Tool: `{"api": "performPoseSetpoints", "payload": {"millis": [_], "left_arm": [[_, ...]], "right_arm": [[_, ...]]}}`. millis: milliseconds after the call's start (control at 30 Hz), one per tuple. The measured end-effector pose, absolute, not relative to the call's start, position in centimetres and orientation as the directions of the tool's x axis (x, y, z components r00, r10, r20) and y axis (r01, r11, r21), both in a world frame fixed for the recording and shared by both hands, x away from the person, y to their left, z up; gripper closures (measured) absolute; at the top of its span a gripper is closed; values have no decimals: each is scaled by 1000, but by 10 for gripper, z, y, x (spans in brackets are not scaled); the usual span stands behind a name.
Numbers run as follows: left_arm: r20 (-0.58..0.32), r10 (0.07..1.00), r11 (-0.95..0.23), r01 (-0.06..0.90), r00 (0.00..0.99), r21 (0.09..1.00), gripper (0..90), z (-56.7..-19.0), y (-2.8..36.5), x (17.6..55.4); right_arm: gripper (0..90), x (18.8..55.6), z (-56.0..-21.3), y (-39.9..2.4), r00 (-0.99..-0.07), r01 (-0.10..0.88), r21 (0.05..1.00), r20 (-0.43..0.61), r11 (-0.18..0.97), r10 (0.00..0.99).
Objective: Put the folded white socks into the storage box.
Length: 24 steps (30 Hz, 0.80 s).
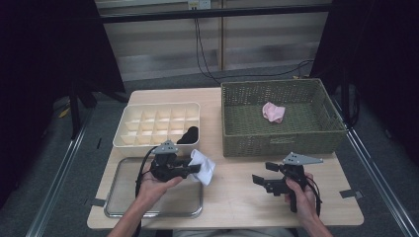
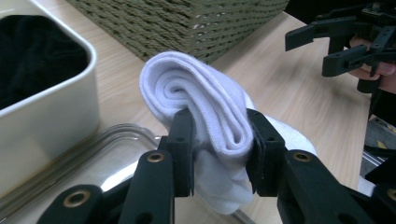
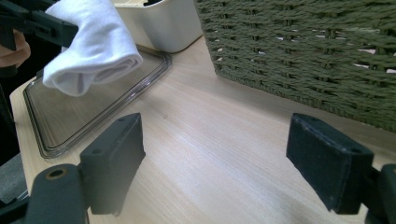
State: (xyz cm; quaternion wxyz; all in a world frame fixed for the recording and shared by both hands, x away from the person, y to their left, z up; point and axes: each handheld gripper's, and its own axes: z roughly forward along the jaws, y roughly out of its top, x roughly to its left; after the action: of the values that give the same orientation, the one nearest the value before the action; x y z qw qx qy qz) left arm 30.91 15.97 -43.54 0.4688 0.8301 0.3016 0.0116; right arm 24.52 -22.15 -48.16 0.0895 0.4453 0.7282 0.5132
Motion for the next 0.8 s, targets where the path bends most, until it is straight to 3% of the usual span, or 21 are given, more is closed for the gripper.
{"api": "performPoseSetpoints", "payload": {"millis": [800], "left_arm": [[-211, 576, -362, 478, 790, 800, 666, -409, 190, 325]], "right_arm": [[170, 243, -482, -224, -602, 545, 833, 315, 90, 734]]}}
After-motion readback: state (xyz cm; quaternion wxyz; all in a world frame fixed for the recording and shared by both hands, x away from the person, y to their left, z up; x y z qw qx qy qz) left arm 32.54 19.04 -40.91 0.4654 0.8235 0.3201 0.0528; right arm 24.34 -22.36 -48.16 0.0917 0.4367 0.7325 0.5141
